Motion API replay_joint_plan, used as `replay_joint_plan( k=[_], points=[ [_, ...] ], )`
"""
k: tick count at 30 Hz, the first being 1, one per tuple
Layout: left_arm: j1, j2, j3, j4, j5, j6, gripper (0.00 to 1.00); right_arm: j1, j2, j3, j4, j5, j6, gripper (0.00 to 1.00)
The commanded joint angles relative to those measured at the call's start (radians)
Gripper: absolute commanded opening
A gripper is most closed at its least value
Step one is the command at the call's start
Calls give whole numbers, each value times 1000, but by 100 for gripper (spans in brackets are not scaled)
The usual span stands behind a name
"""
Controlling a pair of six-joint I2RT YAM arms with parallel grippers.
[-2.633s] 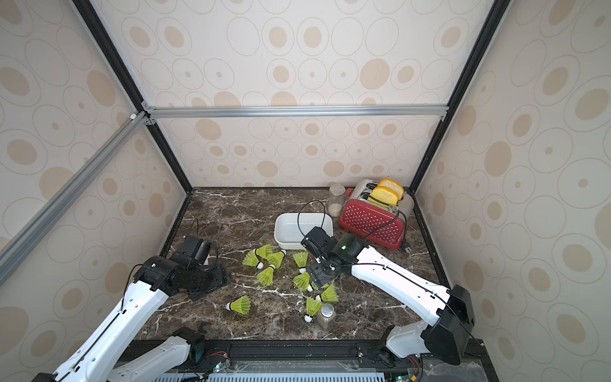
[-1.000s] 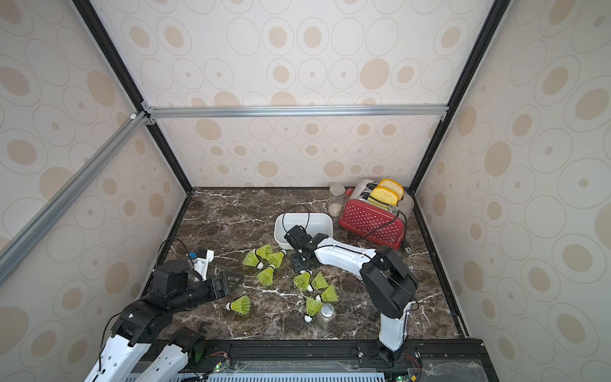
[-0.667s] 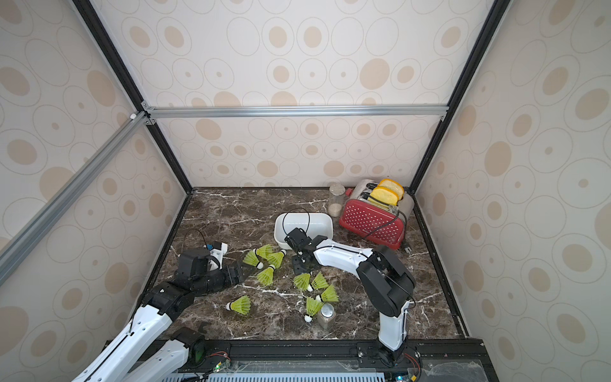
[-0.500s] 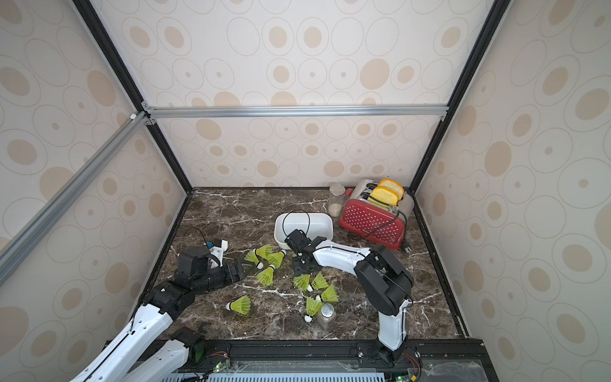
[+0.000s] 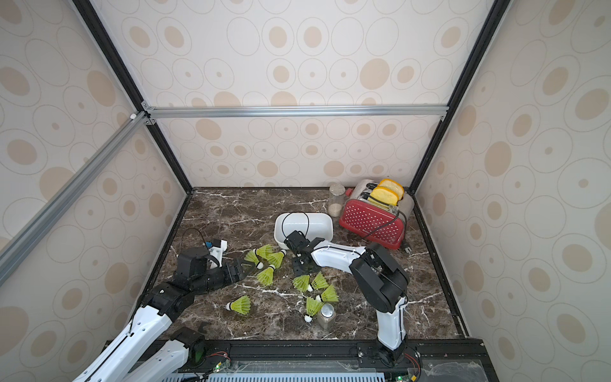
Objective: Put the shuttlecocks into the storage box
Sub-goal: Pick up the shuttlecock at the center of the board.
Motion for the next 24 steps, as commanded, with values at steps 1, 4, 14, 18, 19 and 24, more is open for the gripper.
replay_joint_plan(
  k=[1,4,14,18,19,24],
  points=[
    [-4,-12,13,-16,10,8,83,6,22,22,-2,22,3,49],
    [-4,-11,14,-19,13,12,83,5,26,27,1,28,-2,48],
    [-4,-2,25,-29,17,18,83,5,31,42,-11,27,-10,34],
    [-4,3,28,-26,15,23,83,7,8,37,-24,36,-10,30],
    [-4,4,31,-25,14,24,83,7,0,35,-26,42,-11,30],
    [-4,15,49,-32,5,37,83,7,-65,31,-65,45,-14,30]
  ],
)
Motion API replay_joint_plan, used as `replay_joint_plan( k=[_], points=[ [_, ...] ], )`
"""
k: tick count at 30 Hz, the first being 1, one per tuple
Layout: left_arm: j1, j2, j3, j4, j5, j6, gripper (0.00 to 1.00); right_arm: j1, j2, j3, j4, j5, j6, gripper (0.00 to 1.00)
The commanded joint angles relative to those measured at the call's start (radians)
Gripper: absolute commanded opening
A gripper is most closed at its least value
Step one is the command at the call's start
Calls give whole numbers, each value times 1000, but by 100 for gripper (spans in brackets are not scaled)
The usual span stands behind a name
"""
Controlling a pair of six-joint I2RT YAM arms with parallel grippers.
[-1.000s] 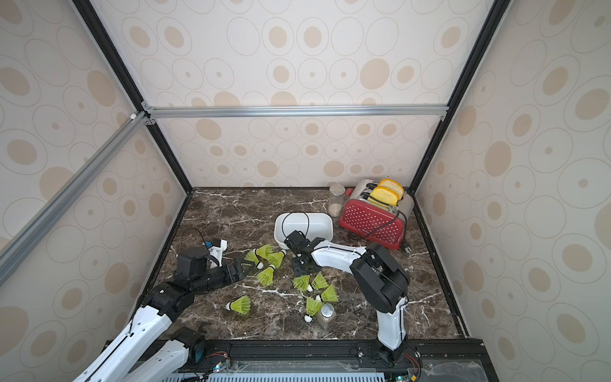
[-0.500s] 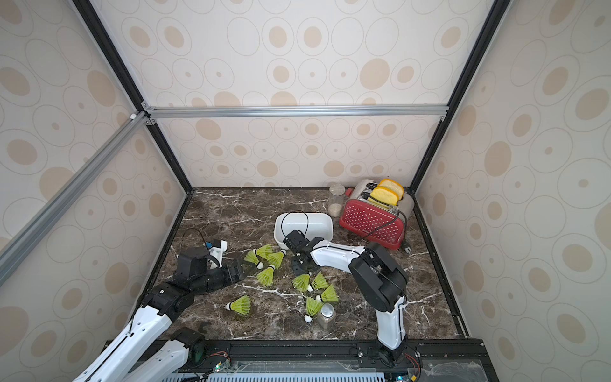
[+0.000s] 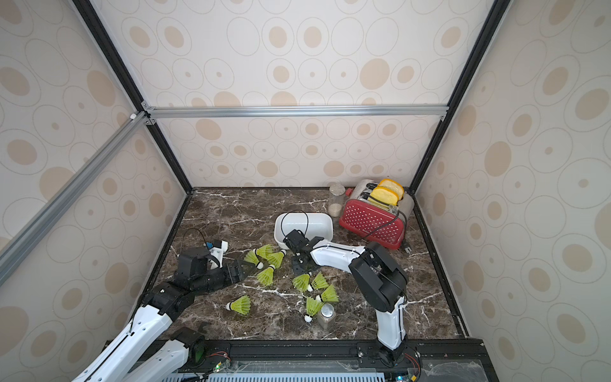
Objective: Put the shuttlecocks into the storage box
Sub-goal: Pick up the shuttlecock at the center of the board, then place the shuttlecock in the storage box.
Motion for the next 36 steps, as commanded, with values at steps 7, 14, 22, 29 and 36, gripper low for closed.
replay_joint_plan(
  k=[7,14,22,29,36],
  points=[
    [-4,27,86,-7,-3,42,83,9,-219,3,-130,6,-18,30],
    [-5,106,164,21,-30,56,83,-46,-262,157,-232,49,-124,31],
    [-6,246,269,92,-119,23,83,-191,-20,438,-388,2,-182,31],
    [-14,392,395,11,-159,-4,82,-251,159,549,-426,11,-164,30],
    [-34,451,427,-6,-161,-6,82,-296,258,603,-443,26,-172,30]
  ],
)
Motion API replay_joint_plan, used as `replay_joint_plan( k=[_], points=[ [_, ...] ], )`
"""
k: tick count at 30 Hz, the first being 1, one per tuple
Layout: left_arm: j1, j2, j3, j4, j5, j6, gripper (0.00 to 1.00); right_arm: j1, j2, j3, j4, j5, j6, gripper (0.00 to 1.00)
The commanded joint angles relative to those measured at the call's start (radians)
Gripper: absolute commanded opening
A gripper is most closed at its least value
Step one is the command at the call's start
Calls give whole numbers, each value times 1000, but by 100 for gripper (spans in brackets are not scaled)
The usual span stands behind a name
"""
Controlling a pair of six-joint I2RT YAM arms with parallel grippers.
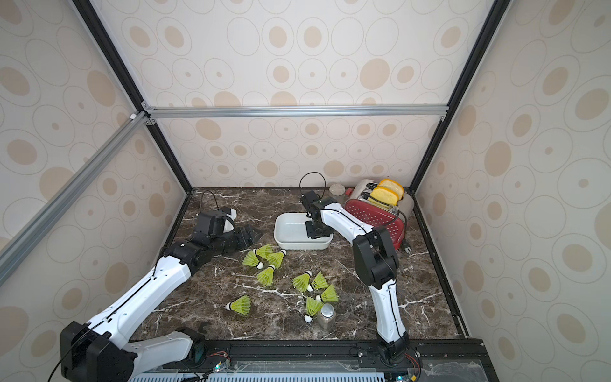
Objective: Put the shuttlecocks into the storage box
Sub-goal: Place the shuttlecock in the storage box.
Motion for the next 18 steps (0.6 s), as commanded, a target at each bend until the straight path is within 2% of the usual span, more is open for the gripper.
replay_joint_plan(
  k=[1,7,13,18],
  points=[
    [-20,11,38,-25,-14,-8,82,-20,25,39,-36,10,-14,30],
    [-33,112,51,46,40,11,82,-29,78,90,-42,-2,-26,30],
    [-36,263,142,135,74,-8,82,-35,109,116,-49,-4,-36,30],
    [-38,327,206,147,73,-3,82,-36,129,128,-65,22,-39,30]
  ],
)
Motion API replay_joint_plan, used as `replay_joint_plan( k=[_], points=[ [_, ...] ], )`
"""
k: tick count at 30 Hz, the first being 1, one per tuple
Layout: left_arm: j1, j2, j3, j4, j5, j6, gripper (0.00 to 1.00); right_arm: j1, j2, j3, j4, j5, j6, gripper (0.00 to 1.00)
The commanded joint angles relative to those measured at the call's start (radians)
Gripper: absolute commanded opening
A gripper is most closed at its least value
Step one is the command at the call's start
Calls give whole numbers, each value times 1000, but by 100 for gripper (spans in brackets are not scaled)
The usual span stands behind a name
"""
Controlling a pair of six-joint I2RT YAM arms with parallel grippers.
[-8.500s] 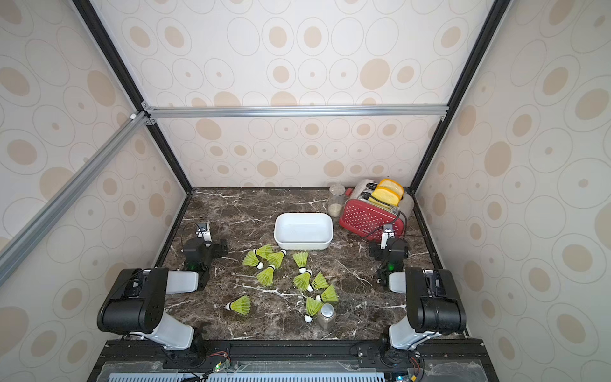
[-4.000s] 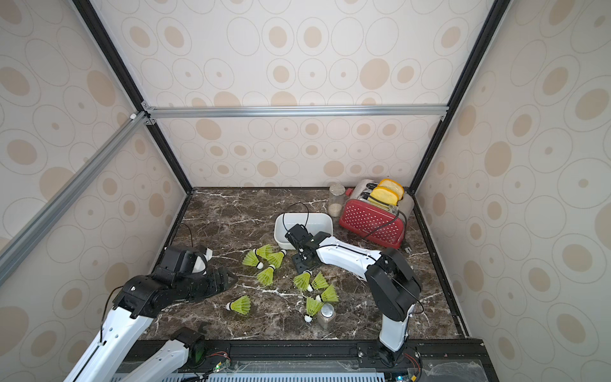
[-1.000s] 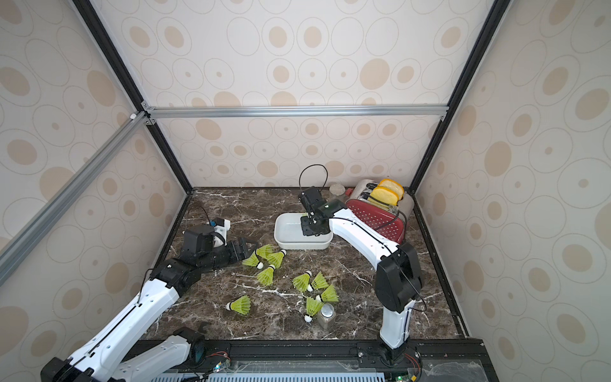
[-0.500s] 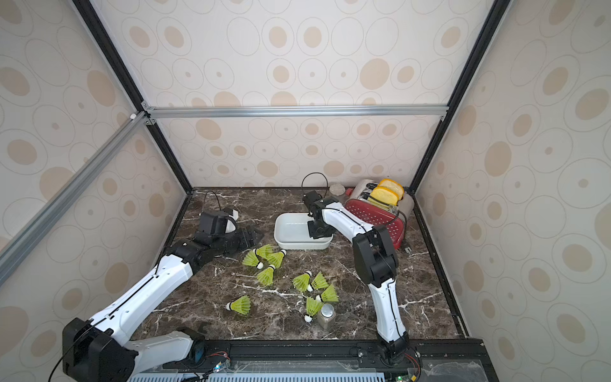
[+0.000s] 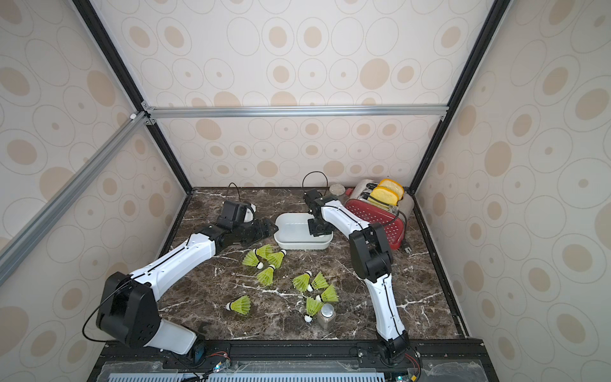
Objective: Put the shuttlecocks into the storage box
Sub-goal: Place the shuttlecock in the storage box.
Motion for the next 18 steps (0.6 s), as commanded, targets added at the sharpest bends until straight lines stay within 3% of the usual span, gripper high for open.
replay_joint_plan(
  k=[1,10,18],
  points=[
    [-10,19,64,48,20,-2,82,-4,31,31,-46,24,-8,30],
    [-17,68,98,112,37,-15,83,-9,59,46,-65,31,-5,31],
    [-20,77,100,113,41,-20,83,-9,92,99,-100,37,6,39]
  ],
)
